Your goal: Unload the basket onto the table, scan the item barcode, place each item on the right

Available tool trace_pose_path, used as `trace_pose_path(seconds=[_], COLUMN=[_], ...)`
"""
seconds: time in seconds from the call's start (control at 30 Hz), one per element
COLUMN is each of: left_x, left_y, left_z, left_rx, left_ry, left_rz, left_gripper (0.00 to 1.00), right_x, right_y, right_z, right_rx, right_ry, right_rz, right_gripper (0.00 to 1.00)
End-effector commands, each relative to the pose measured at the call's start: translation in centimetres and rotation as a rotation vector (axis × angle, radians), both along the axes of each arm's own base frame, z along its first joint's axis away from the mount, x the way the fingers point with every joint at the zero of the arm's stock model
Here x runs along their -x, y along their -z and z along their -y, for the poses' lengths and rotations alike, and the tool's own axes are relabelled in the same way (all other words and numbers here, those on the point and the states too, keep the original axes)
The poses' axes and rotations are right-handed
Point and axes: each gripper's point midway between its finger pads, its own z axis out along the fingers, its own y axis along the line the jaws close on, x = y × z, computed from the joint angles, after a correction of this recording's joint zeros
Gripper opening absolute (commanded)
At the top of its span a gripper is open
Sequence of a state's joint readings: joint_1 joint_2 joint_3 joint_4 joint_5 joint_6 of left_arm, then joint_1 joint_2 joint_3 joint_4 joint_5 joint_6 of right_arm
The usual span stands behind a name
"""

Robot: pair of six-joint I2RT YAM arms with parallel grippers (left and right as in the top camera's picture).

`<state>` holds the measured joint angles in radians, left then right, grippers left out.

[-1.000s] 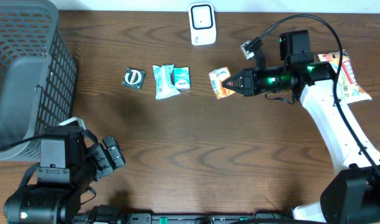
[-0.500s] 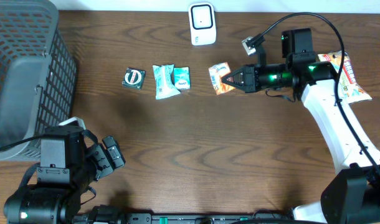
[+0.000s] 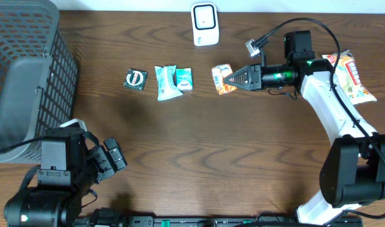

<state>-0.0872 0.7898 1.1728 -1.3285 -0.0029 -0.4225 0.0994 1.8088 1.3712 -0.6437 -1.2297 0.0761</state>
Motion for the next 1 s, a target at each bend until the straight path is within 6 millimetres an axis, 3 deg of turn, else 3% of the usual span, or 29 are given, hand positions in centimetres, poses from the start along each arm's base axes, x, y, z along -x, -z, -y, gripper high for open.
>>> trace_pose_path(seconds=[0.0, 0.97], left_x=[0.04, 0.04], left_y=[0.01, 0.01], left_z=[-0.06, -0.06], left_rx=[-0.002, -0.002], left_ry=[-0.006, -0.006], left_rz=[-0.002, -0.002], left_gripper=[0.98, 0.98], right_x=[1.85, 1.77], right_y=[-3.85, -3.72], right_z=[-0.7, -0.74], right_rx=[-0.235, -0.226], right_ry=[-0.132, -0.129], right_rz=[0.03, 0.033], right_gripper=[0.01, 0.01])
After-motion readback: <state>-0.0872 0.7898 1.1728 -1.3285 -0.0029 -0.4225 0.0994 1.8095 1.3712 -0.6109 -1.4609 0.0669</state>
